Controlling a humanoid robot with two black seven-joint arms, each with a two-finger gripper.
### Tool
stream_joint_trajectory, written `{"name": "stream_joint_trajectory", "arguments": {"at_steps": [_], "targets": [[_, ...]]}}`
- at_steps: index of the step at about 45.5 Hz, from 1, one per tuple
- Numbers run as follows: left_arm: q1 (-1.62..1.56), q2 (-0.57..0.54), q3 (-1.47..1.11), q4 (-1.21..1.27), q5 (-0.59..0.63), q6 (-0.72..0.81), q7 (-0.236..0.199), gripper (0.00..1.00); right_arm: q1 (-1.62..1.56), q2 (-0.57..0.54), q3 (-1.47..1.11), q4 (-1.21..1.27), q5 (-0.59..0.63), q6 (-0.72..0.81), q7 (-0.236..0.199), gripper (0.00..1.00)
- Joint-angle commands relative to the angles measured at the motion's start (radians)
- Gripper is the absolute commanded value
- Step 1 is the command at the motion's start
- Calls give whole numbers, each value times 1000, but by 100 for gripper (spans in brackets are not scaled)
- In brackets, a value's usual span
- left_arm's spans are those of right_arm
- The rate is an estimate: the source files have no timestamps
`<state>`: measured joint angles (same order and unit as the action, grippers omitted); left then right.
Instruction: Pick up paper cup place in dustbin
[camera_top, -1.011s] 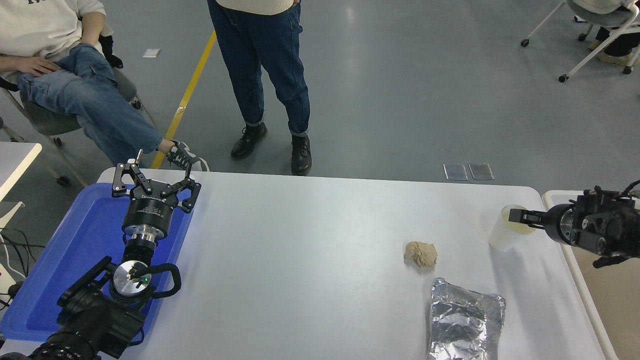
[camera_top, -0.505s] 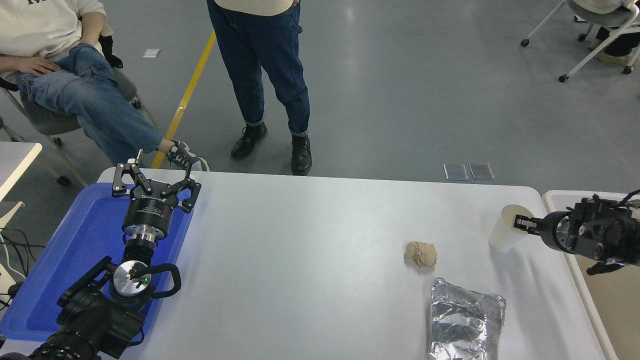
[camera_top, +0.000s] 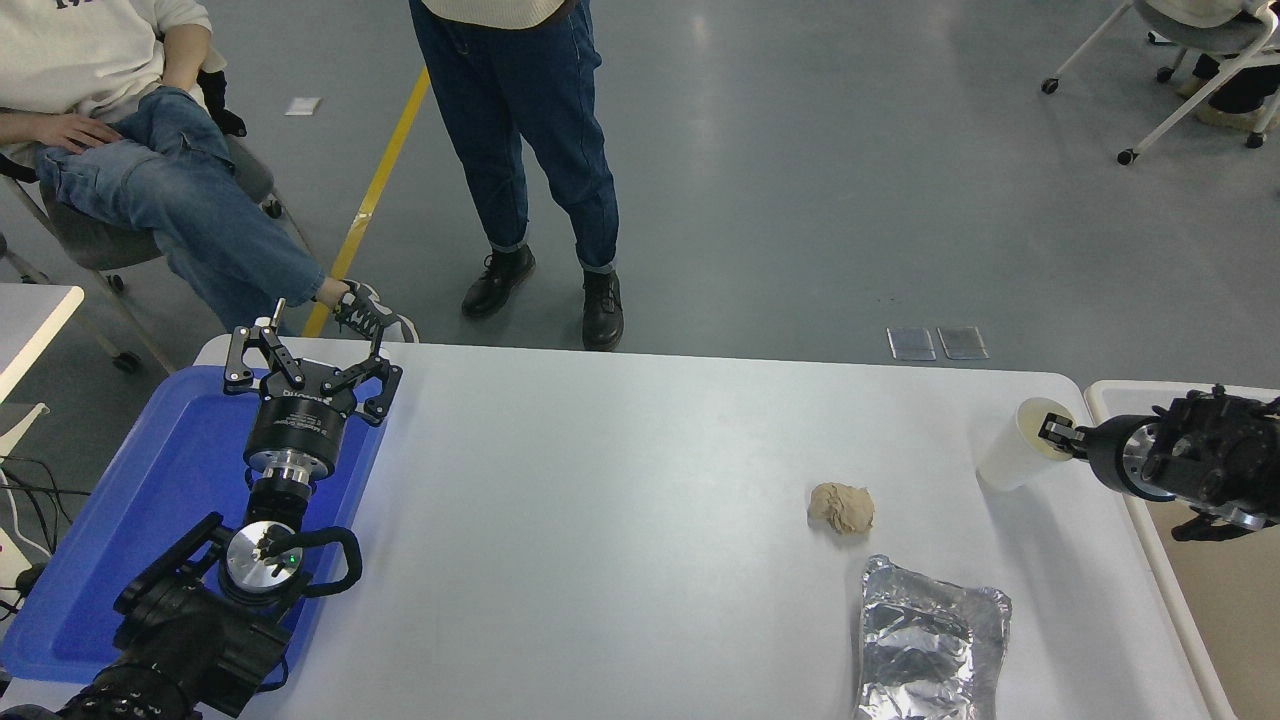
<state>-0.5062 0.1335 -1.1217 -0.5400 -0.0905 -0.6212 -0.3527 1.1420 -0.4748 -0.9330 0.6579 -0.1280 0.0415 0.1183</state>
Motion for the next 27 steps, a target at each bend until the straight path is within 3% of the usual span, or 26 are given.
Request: {"name": "stream_joint_trajectory", "arguments": {"at_steps": [1,12,27], "targets": [[0,0,0,0,0,0,1,100,108,-100,-16,159,-21,8,3,0],[0,0,0,0,0,0,3,100,347,-237,-98,422,-215,55,8,0],[0,0,0,0,0,0,3,100,772,-289,-283,626,-232,322,6,0]]}}
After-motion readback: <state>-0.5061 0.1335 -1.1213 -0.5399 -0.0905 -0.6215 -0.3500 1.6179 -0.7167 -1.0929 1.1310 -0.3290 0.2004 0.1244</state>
